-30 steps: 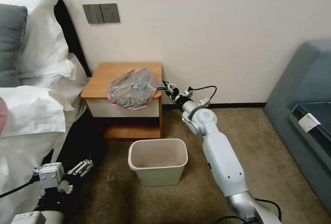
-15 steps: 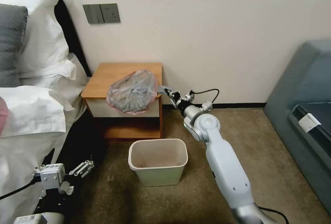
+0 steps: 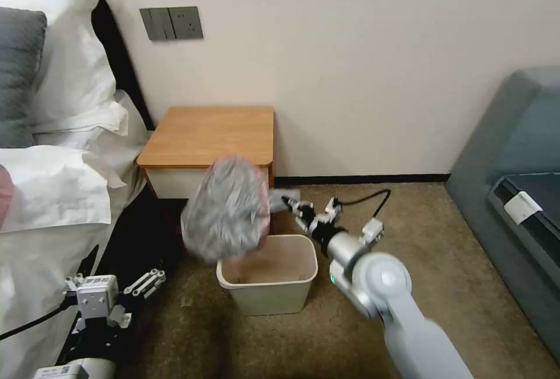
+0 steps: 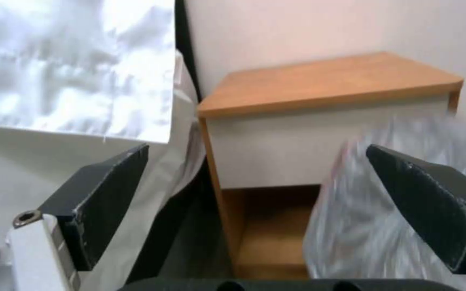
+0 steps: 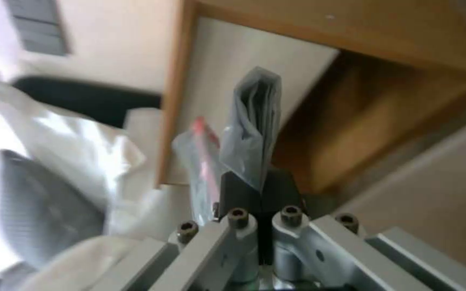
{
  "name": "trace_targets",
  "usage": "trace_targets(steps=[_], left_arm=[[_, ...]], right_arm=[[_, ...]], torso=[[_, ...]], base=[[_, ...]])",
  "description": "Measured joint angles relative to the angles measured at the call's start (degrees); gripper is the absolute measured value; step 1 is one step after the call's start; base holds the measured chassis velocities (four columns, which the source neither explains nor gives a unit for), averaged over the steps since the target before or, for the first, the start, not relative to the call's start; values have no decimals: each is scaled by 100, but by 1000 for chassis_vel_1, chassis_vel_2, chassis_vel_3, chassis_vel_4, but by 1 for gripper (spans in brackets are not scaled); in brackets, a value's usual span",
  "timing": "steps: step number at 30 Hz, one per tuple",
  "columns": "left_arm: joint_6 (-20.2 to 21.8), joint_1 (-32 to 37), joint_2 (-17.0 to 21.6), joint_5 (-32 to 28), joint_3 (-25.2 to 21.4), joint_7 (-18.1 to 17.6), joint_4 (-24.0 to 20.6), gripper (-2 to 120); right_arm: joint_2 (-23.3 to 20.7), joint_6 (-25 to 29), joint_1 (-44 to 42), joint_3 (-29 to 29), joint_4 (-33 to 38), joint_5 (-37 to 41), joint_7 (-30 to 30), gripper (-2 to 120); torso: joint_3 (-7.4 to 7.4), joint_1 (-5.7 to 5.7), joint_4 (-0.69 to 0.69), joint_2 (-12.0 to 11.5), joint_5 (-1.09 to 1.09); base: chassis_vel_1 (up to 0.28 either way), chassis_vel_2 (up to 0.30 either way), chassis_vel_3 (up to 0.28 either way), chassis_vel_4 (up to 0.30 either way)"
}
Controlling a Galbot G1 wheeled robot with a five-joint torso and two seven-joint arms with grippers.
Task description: Pick up the garbage bag from the table and place it over the trash can.
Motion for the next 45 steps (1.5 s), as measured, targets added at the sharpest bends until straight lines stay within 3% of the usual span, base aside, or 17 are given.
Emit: trace_targets(steps=[9, 15, 20, 27, 37, 41, 45], left_arm=[[-45, -121, 0, -53, -32, -39, 0, 100], [-47, -205, 0, -81, -36, -43, 6, 100], [-60, -259, 0, -94, -37, -54, 54, 100], [-88, -389, 0, -97, -34, -64, 134, 100], [-97, -490, 0, -115, -23, -52, 233, 100], [-66, -551, 13, -112, 83, -30, 316, 100], [41, -646, 110, -134, 288, -26, 435, 100]], right_arm=[[-380, 60, -385, -122, 168, -283, 257, 0], [-396, -22, -581, -131, 221, -280, 407, 3], [-389, -74, -618, -158, 332, -410, 751, 21], [-443, -64, -577, -148, 785, -210, 1976, 49], [-545, -65, -586, 70, 1129, -28, 2366, 80], [-604, -59, -761, 353, 1460, -30, 2387, 98], [-629, -60, -918, 639, 1698, -30, 2453, 100]], torso=[[0, 0, 0, 0, 0], [0, 0, 0, 0, 0], [0, 0, 0, 0, 0], [0, 0, 0, 0, 0], [1, 0, 1, 0, 0], [0, 0, 1, 0, 0], [0, 0, 0, 0, 0]], base=[[0, 0, 0, 0], [0, 0, 0, 0], [0, 0, 0, 0], [0, 0, 0, 0], [0, 0, 0, 0], [0, 0, 0, 0], [0, 0, 0, 0]])
